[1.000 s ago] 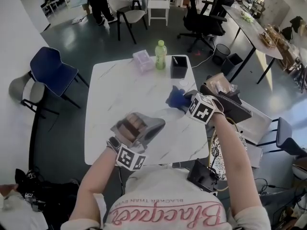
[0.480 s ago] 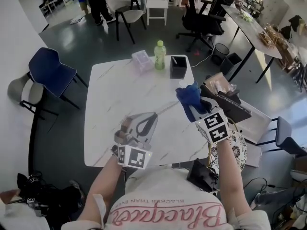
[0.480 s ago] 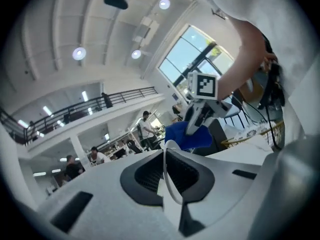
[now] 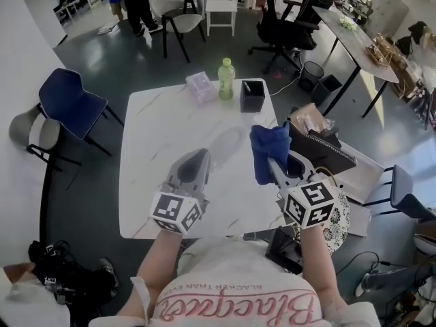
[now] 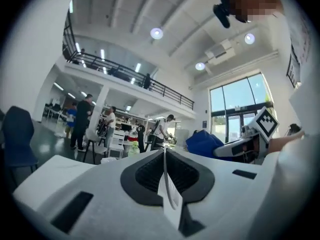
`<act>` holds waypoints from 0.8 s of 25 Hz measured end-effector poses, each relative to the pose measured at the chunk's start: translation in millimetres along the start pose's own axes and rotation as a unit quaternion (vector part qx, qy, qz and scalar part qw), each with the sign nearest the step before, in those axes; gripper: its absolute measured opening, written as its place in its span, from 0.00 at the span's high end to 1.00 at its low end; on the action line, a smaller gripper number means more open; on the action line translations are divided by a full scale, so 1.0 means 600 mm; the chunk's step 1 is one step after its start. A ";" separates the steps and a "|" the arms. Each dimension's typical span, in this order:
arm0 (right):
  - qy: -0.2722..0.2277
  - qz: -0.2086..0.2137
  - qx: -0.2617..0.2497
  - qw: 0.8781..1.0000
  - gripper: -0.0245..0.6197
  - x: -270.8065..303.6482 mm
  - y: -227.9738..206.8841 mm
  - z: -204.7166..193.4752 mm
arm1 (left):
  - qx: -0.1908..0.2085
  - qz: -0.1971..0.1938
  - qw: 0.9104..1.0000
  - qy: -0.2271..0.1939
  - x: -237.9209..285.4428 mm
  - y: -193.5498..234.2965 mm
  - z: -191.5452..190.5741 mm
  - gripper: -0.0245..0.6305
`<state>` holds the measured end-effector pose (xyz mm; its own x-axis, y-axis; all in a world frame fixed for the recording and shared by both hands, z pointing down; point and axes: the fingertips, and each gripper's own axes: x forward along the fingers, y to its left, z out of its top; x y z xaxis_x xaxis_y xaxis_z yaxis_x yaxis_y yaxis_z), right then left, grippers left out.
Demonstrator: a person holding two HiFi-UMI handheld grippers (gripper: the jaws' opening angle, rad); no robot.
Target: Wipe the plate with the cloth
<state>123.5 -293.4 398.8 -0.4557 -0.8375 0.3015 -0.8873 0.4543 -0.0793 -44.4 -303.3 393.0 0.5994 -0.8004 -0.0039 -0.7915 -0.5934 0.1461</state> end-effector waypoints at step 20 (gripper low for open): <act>-0.013 -0.016 0.033 0.999 0.81 -0.001 0.034 -0.014 | -0.119 0.030 0.992 -0.003 0.005 0.030 -0.005 0.94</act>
<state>106.0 -281.1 405.1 -0.4284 -0.8588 0.2810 -0.9036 0.4074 -0.1324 -56.7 -316.4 398.5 0.5512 -0.8343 0.0059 -0.7741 -0.5088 0.3767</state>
